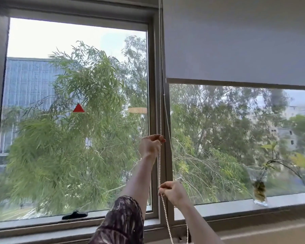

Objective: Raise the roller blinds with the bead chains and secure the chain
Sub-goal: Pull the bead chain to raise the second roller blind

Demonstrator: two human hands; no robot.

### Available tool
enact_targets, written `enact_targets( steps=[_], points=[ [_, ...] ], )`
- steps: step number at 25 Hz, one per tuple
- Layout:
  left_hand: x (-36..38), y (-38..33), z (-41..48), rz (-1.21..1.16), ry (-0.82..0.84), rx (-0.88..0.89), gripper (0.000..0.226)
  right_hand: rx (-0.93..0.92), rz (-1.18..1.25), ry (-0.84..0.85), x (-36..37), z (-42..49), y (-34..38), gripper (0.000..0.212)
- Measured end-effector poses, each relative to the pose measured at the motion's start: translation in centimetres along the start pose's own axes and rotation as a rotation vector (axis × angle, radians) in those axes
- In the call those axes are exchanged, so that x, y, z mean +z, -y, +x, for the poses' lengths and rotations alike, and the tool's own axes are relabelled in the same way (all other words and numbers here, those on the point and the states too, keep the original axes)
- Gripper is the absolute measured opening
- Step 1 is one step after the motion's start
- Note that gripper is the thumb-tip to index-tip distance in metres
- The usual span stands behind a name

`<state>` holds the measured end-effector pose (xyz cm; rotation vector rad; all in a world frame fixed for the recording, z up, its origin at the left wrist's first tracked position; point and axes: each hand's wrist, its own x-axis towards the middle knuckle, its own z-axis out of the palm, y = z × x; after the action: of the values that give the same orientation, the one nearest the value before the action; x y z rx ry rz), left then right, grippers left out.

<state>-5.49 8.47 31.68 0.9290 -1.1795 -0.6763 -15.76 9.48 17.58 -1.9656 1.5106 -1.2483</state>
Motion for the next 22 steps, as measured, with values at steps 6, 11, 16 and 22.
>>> enact_targets(
  steps=[6,11,16,22],
  points=[
    [-0.8,1.9,-0.5,0.081,0.01,0.01,0.034,-0.038,0.085,-0.092,-2.3,1.3,2.8,0.022],
    [-1.7,5.9,-1.3,0.064,0.07,-0.069,0.043,-0.059,0.118,-0.174,-3.7,2.7,5.5,0.02],
    [-2.4,7.8,-2.0,0.139,0.054,-0.025,0.035,-0.094,0.11,-0.347,-3.1,3.4,6.8,0.028],
    [-3.4,9.6,-3.1,0.223,0.113,-0.007,0.024,-0.097,0.161,-0.354,-1.4,4.1,8.0,0.023]
  ],
)
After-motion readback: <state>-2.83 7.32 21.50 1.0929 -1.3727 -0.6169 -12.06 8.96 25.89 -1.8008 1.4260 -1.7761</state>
